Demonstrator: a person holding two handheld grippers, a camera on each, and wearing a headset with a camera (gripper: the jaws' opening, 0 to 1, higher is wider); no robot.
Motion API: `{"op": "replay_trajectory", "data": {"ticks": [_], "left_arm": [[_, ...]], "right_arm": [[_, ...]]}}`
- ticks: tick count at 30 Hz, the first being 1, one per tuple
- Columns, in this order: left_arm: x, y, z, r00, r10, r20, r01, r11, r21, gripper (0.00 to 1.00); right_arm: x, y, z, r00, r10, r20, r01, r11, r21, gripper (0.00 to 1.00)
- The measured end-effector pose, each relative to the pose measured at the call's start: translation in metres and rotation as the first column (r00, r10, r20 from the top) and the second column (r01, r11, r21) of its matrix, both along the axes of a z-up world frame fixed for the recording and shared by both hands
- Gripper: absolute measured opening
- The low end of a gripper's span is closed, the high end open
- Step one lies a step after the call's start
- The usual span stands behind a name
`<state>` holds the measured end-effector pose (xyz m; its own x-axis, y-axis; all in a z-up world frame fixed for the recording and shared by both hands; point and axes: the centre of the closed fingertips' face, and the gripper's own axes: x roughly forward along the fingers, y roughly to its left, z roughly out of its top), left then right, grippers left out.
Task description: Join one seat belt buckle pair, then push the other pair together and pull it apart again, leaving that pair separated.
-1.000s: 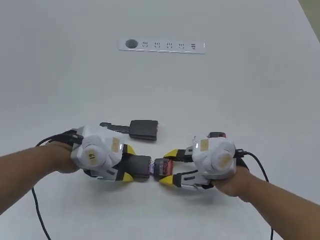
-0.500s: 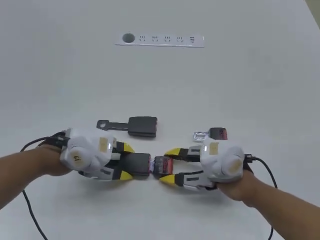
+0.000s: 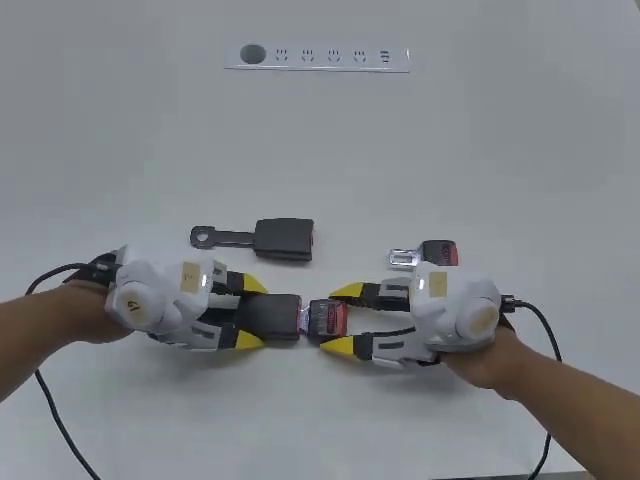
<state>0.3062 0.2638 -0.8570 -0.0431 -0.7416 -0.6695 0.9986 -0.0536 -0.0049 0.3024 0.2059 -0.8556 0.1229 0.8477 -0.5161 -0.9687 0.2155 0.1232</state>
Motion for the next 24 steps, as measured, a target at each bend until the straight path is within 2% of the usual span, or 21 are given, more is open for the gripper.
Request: {"op": "replay_trajectory", "data": {"ticks": [2, 4, 5, 18, 22, 23, 24], "left_arm": [[0.0007, 0.0006, 0.0001, 1.0, -0.001, -0.005, 0.001, 1.0, -0.006, 0.33], [0.0007, 0.001, 0.0, 1.0, -0.003, -0.007, 0.003, 1.0, -0.01, 0.33], [0.001, 0.0011, 0.0, 1.0, 0.0, -0.008, 0.0, 1.0, -0.013, 0.33], [-0.0006, 0.0005, 0.0028, 1.0, -0.008, -0.01, 0.008, 1.0, -0.012, 0.33], [-0.0015, 0.0005, 0.0037, 1.0, -0.002, -0.02, 0.002, 1.0, -0.012, 0.33], [-0.0019, 0.0003, 0.0039, 1.0, -0.004, -0.019, 0.004, 1.0, -0.01, 0.33], [-0.0014, 0.0009, 0.003, 1.0, -0.005, -0.019, 0.005, 1.0, -0.009, 0.33]], "right_arm": [[-0.0002, 0.0004, 0.0003, 1.0, -0.006, -0.001, 0.006, 1.0, 0.005, 0.33], [-0.0009, 0.0009, 0.0002, 1.0, -0.002, 0.021, 0.002, 1.0, -0.008, 0.33], [-0.0003, 0.0004, 0.0003, 1.0, -0.012, 0.007, 0.012, 1.0, 0.003, 0.33], [-0.001, -0.0003, 0.0005, 1.0, -0.019, 0.016, 0.019, 1.0, 0.013, 0.33], [-0.0011, -0.0004, 0.0005, 1.0, -0.025, 0.009, 0.025, 0.999, 0.02, 0.33], [-0.0016, -0.0007, 0.0004, 0.999, -0.031, -0.006, 0.032, 0.999, 0.031, 0.33], [-0.0019, -0.0007, 0.0002, 1.0, -0.028, 0.003, 0.028, 0.999, 0.029, 0.33]]}}
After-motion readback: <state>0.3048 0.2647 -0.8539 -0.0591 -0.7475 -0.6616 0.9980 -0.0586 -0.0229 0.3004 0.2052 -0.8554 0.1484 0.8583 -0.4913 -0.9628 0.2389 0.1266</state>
